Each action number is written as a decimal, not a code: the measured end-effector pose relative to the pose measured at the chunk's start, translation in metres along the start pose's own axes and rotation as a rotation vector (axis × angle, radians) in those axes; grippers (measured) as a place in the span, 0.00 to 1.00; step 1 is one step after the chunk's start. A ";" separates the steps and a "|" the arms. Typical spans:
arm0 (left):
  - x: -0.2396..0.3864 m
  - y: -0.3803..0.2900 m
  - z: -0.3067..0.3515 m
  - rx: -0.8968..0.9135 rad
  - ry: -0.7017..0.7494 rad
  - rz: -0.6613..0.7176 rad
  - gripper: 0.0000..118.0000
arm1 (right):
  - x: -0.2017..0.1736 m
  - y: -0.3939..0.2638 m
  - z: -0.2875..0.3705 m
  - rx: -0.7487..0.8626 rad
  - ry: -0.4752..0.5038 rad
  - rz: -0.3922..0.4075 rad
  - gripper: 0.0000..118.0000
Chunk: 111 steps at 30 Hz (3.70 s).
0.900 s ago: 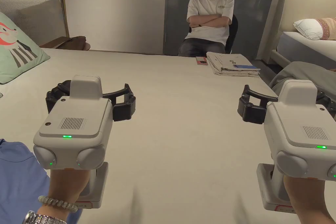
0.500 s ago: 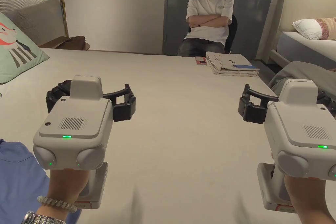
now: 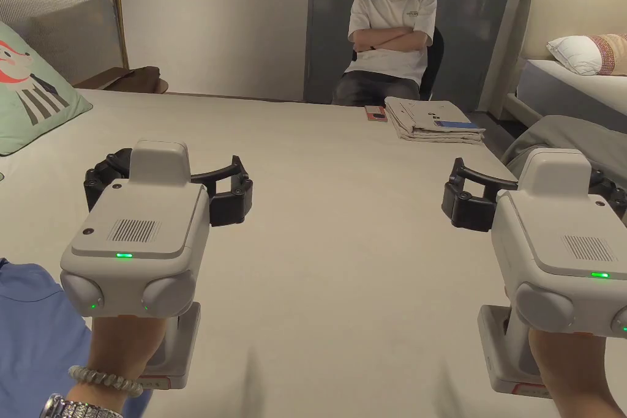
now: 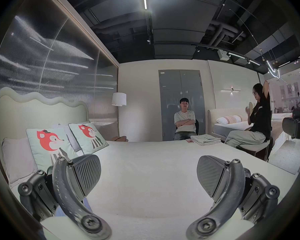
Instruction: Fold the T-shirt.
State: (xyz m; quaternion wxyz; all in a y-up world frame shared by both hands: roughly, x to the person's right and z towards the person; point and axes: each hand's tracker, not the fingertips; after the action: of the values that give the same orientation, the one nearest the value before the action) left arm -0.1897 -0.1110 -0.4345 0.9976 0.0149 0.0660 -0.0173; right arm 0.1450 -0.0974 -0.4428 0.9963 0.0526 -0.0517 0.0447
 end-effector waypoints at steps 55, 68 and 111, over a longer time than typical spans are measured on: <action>0.000 0.001 0.002 0.016 0.005 -0.007 0.94 | 0.002 0.002 -0.003 0.003 0.004 0.004 1.00; 0.000 0.002 0.003 0.020 0.009 -0.004 0.94 | 0.003 0.002 -0.001 0.006 0.003 0.001 1.00; -0.166 -0.031 0.044 -0.285 0.358 0.009 0.00 | -0.188 -0.007 -0.038 -0.066 0.449 -0.017 0.00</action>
State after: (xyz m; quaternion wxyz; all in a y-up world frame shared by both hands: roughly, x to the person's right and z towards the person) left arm -0.3492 -0.1379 -0.3702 0.9620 -0.1233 0.2435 -0.0003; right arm -0.0368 -0.1159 -0.5013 0.9843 0.0092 0.1701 0.0453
